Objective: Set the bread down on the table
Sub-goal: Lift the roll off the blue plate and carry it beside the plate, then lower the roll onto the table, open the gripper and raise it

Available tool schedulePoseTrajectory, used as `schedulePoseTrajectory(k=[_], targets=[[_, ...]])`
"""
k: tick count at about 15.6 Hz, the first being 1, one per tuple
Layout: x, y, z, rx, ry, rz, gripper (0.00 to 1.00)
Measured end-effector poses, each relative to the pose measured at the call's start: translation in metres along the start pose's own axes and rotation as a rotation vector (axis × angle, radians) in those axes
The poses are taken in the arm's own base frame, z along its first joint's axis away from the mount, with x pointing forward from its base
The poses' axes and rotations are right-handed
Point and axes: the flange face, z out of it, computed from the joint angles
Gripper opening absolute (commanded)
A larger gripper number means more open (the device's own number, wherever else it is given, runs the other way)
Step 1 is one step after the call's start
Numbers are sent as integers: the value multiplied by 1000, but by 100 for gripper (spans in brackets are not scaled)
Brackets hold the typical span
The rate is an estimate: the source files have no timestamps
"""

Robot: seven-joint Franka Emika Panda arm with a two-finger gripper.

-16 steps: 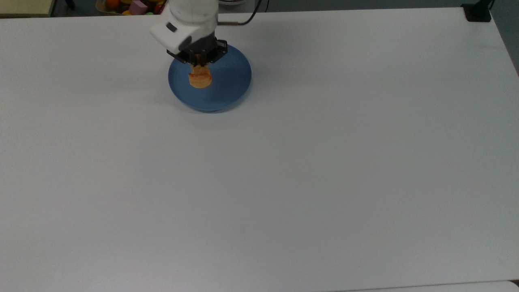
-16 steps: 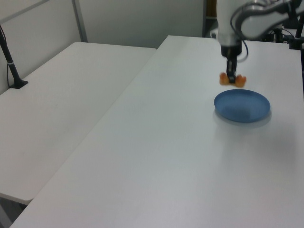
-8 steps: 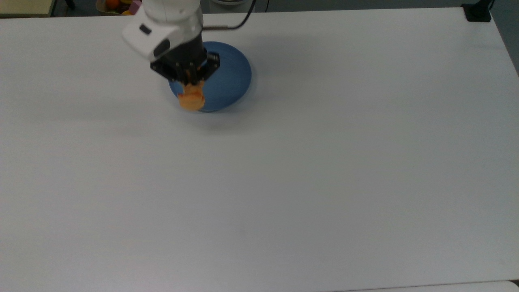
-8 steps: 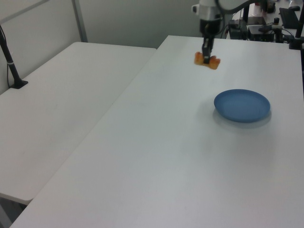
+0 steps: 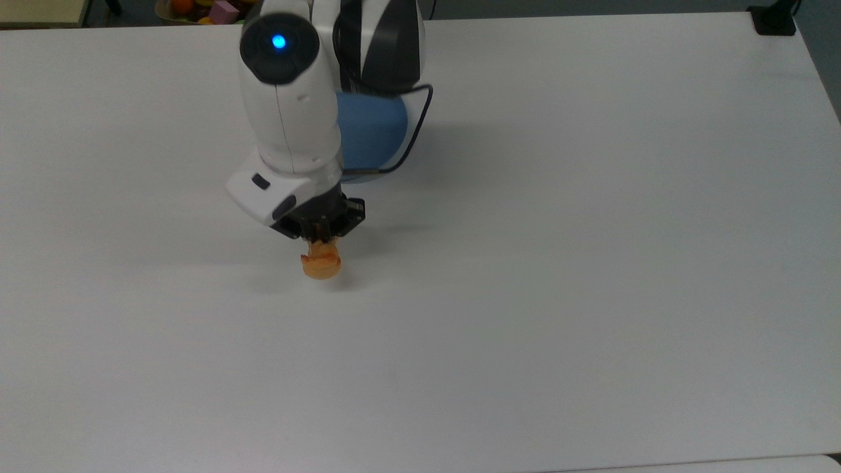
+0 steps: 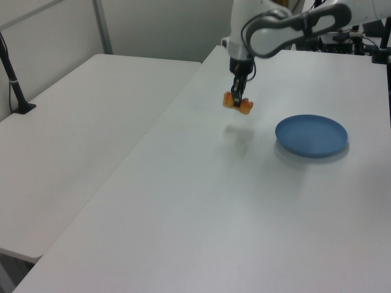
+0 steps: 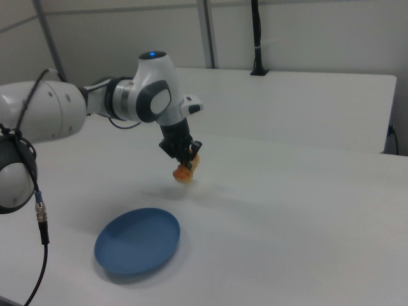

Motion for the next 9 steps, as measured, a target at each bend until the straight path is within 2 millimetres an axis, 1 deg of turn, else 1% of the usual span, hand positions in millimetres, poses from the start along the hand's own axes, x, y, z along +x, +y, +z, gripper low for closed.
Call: schedulePoseTrajectory(k=[2, 3, 4, 6, 7, 8, 9], targets=[[1, -9, 24, -15, -24, -23, 7], [1, -16, 36, -25, -42, -38, 14], [1, -20, 41, -27, -49, -45, 23], [0, -24, 50, -29, -61, -53, 36], [0, -25, 53, -29, -66, -53, 40], [0, -24, 55, -29, -67, -53, 49], [1, -24, 56, -30, -59, -53, 73]])
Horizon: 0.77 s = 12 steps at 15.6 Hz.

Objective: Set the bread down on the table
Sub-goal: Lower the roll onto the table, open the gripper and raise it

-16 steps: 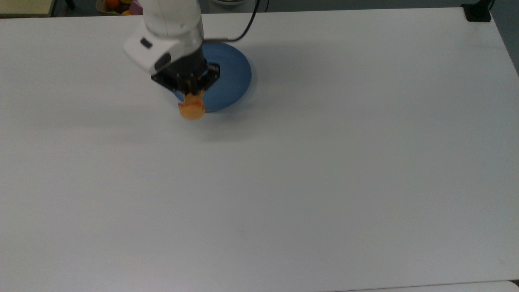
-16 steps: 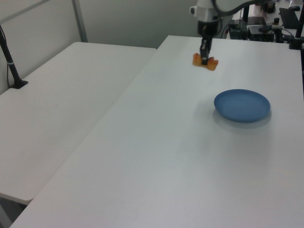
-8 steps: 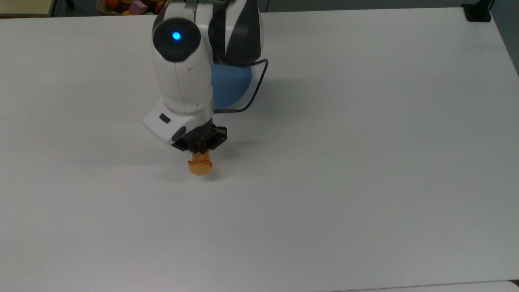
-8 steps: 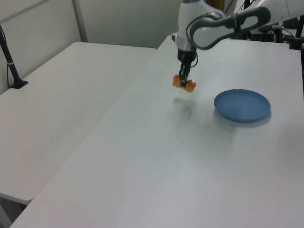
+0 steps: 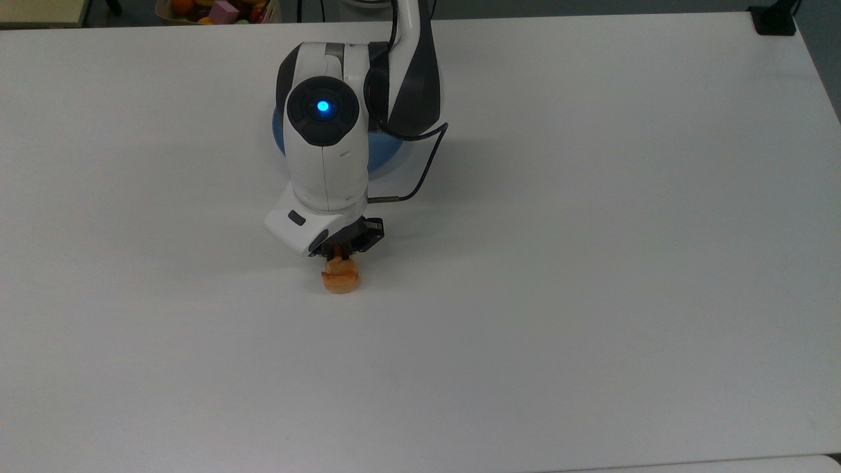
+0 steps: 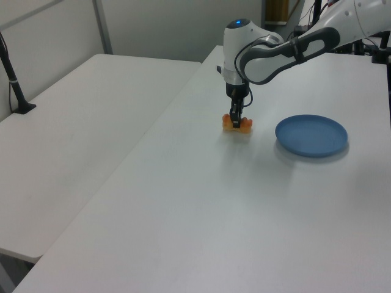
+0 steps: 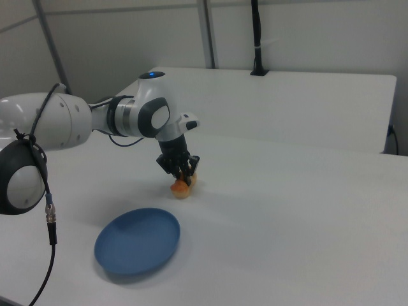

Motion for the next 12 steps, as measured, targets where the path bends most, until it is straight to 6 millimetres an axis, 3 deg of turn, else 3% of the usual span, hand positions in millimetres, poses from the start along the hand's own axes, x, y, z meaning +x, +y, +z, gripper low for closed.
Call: schedulePoseTrajectory(k=[1, 8, 10, 12], targets=[[2, 0, 1, -2, 17, 7, 100], [5, 2, 9, -54, 75, 45, 100], [7, 4, 0, -55, 91, 59, 100], [8, 7, -22, -57, 121, 69, 100]])
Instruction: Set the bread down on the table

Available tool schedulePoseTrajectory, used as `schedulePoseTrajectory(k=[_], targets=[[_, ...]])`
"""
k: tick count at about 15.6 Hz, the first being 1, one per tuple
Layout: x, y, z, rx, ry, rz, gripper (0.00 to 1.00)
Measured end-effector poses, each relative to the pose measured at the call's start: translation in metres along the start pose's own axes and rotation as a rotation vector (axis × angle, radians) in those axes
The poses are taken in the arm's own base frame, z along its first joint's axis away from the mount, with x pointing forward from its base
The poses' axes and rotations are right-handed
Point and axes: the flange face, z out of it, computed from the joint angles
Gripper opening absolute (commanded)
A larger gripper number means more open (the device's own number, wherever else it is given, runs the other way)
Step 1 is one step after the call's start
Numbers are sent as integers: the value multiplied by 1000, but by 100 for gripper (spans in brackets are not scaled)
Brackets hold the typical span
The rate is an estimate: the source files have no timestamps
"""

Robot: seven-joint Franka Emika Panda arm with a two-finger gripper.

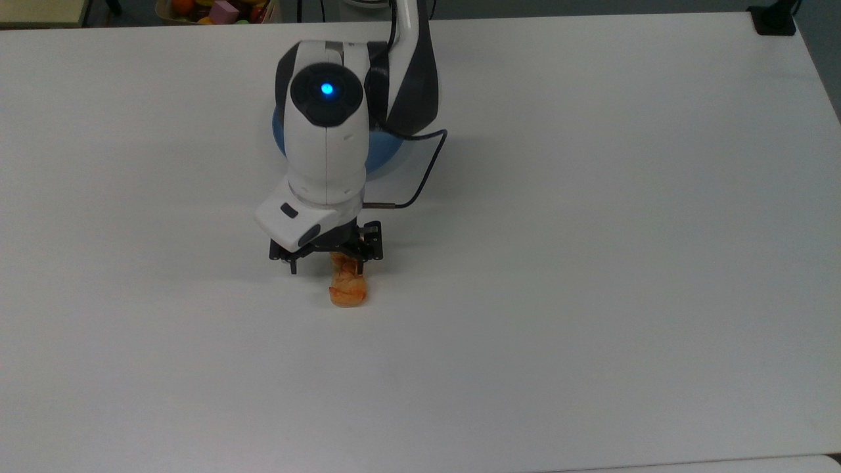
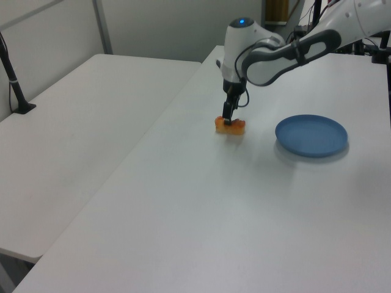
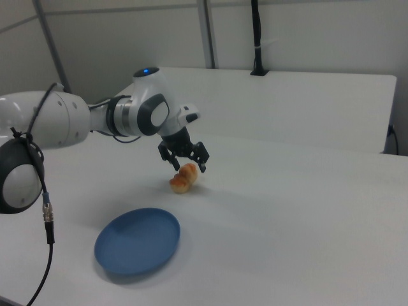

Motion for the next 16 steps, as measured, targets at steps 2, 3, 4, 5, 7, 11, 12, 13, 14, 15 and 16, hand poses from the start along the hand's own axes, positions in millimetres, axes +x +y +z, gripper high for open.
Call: schedulePoseTrajectory(k=[2, 3, 4, 5, 7, 11, 12, 13, 14, 15, 16], targets=[[1, 6, -27, 2, 32, 12, 100], [-1, 9, -40, 8, 41, 24, 100], [-6, 12, -53, 14, 43, 46, 100], [-13, 15, -67, 17, 35, 75, 100], [-31, 20, -97, 19, 5, 138, 100], [-82, 38, -169, 18, -82, 213, 100], [-100, 45, -190, 17, -98, 226, 100], [-114, 50, -204, 17, -119, 236, 100], [-123, 54, -210, 16, -137, 244, 100], [-133, 61, -214, 15, -159, 256, 100], [-136, 63, -213, 15, -167, 260, 100]])
